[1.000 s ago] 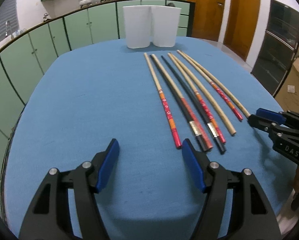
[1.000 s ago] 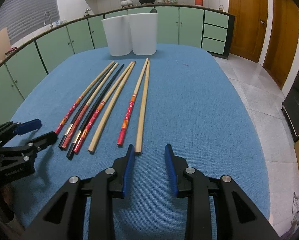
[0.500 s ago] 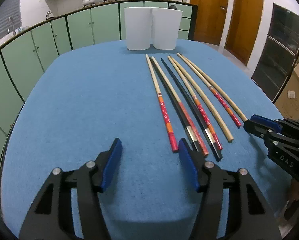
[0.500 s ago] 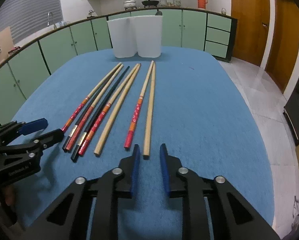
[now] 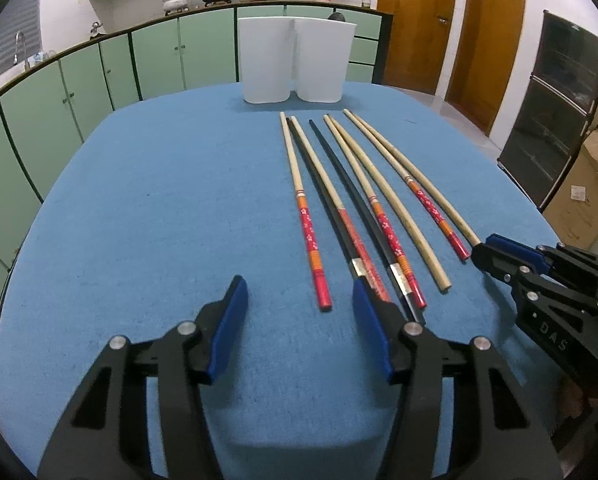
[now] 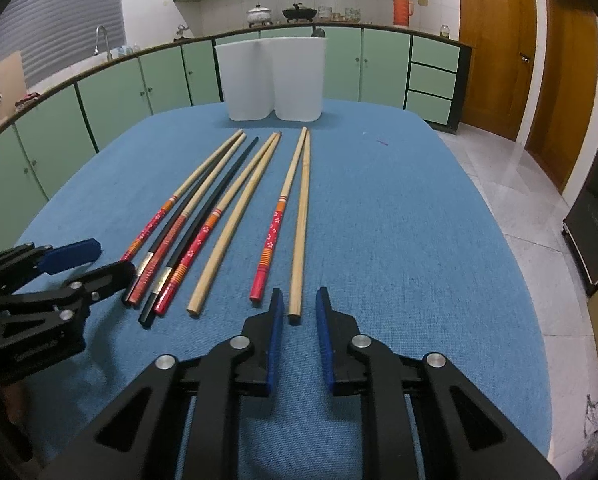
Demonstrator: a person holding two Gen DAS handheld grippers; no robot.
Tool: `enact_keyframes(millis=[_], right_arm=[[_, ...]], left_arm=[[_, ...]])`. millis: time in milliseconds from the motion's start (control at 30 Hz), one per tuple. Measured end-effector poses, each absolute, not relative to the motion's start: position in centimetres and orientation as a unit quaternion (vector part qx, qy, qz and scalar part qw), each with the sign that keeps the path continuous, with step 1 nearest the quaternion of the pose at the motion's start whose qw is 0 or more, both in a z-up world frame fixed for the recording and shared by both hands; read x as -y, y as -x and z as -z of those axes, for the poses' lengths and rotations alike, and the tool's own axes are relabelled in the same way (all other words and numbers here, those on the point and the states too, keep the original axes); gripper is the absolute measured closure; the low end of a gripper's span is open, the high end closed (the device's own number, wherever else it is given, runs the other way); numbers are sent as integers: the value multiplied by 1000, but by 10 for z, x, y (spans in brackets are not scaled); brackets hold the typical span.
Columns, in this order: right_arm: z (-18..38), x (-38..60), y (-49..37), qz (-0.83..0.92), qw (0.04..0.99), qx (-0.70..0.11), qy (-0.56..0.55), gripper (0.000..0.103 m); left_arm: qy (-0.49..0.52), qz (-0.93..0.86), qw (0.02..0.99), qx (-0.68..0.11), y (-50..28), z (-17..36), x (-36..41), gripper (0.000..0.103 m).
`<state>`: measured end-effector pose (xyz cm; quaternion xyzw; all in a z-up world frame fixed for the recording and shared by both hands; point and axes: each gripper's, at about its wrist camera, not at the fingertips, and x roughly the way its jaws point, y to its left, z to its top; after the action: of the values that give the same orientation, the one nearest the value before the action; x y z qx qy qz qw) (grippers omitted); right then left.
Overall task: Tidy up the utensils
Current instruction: 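Grasp a red-patterned chopstick with the left gripper while the right grasps a wooden chopstick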
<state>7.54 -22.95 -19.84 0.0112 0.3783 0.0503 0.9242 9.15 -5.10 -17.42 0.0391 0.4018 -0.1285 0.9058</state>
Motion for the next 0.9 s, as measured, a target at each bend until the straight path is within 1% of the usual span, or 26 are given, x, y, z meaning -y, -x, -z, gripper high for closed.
enact_keyframes(millis=[67,133,167,233,267,433,533,733,900], right_arm=[[199,231,-76,-51,924,-378,-16,88],[199,232,-76,-50,924,-379,-20,89],[199,232,-76,-49,924,-379,-21,91],[199,232,-77,-47,924,-380,-21,95],[199,232,-77,-48,923,-381,-21,96],[194,233,-79,-52,921,-385,-17,96],[181,236,-77,-53,926,-374,-14,96],[135,245,-73,-54,942,-330,4,96],[97,256,-74,-62,953,-298,0,96]], left_arm=[[-36,125,907,-401,-93,174,50,59],[-32,124,907,-402,-94,173,49,71],[-29,125,907,-402,-94,174,48,74],[-27,137,904,-404,-95,174,50,94],[-23,147,902,-405,-96,174,51,97],[-4,156,901,-405,-98,170,47,98],[-13,149,910,-387,-95,157,44,98],[-34,136,934,-330,-92,110,40,98],[-31,133,947,-291,-95,72,34,98]])
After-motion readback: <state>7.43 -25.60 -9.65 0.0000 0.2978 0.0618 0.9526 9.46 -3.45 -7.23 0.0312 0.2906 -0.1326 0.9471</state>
